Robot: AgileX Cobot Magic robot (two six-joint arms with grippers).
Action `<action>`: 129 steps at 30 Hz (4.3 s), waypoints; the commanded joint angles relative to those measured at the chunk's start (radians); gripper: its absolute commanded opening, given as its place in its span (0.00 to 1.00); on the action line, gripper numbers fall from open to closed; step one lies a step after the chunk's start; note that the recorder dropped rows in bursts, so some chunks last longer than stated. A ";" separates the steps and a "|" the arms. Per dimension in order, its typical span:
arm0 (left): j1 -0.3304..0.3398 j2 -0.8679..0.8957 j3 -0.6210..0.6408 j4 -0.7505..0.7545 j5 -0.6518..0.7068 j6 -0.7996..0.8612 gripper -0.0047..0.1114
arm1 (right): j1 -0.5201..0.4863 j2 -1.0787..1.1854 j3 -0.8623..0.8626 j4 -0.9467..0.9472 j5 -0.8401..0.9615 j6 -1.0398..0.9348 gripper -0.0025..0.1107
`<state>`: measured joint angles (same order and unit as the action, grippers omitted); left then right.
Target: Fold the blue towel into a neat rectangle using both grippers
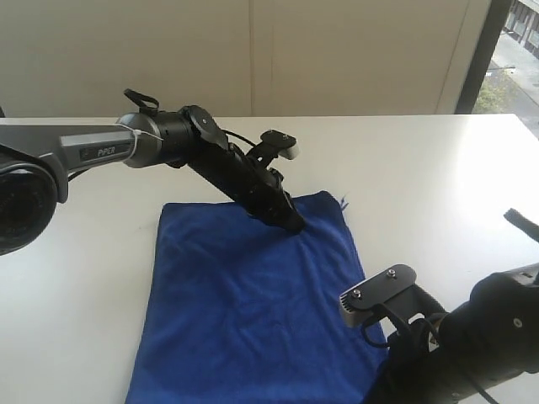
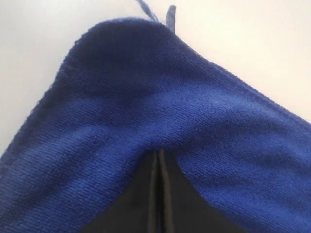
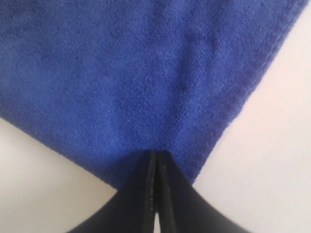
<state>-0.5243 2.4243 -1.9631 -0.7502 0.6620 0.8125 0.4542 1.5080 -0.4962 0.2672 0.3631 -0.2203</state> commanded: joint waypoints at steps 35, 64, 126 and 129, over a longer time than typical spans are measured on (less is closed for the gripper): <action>-0.101 -1.019 0.951 0.429 0.063 0.032 0.04 | 0.003 -0.320 -0.201 -0.059 0.444 -0.186 0.02; -0.221 -1.058 1.405 0.535 -0.334 0.133 0.53 | 0.003 -0.114 -0.127 -0.063 0.306 -1.002 0.44; -0.245 -0.877 1.396 0.530 -0.323 0.178 0.09 | 0.003 0.055 -0.072 -0.085 0.222 -1.005 0.09; -0.245 -0.877 1.377 0.530 -0.268 0.178 0.04 | 0.003 0.047 -0.072 -0.085 0.245 -1.005 0.05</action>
<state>-0.7646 1.5302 -0.5892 -0.2206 0.2776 0.9882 0.4542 1.5540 -0.5756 0.1839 0.5430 -1.2225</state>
